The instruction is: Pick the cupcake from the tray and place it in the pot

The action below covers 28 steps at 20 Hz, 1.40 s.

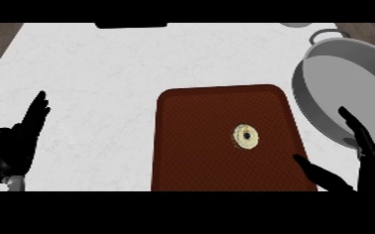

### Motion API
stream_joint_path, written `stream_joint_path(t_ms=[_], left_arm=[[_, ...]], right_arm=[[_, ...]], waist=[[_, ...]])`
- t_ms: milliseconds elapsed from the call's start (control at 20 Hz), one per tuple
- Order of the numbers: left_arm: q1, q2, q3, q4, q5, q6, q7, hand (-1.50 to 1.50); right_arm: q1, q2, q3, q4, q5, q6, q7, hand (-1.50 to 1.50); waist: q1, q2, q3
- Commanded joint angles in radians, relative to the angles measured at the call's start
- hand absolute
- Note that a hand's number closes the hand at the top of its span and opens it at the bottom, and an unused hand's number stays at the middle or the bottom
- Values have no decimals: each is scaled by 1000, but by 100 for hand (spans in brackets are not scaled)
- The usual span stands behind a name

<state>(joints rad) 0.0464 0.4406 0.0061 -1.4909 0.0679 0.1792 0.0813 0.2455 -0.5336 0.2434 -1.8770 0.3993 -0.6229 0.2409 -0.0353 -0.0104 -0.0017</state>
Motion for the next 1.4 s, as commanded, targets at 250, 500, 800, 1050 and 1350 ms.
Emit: stream_joint_path(t_ms=[250,500,800,1050,1350], left_arm=[[-22,-21,-32,-46,-40,-4,48,0],[-42,-39,-46,-11,-59,-8,26,0],[-48,-22,-33,-37,-42,-35,52,0],[-21,-10,2,-45,-36,-44,35,0],[-2,-36,-10,-85,-51,-31,78,0]], right_arm=[[-3,-65,116,-301,221,266,480,-150],[-244,-92,127,-222,78,530,685,-150],[-424,-70,168,-85,-106,788,879,-150],[-554,25,198,2,-192,872,987,-150],[-679,97,222,67,-250,905,1110,-150]], waist=[[42,10,-1],[64,16,-1],[80,18,0],[60,11,1],[51,9,1]])
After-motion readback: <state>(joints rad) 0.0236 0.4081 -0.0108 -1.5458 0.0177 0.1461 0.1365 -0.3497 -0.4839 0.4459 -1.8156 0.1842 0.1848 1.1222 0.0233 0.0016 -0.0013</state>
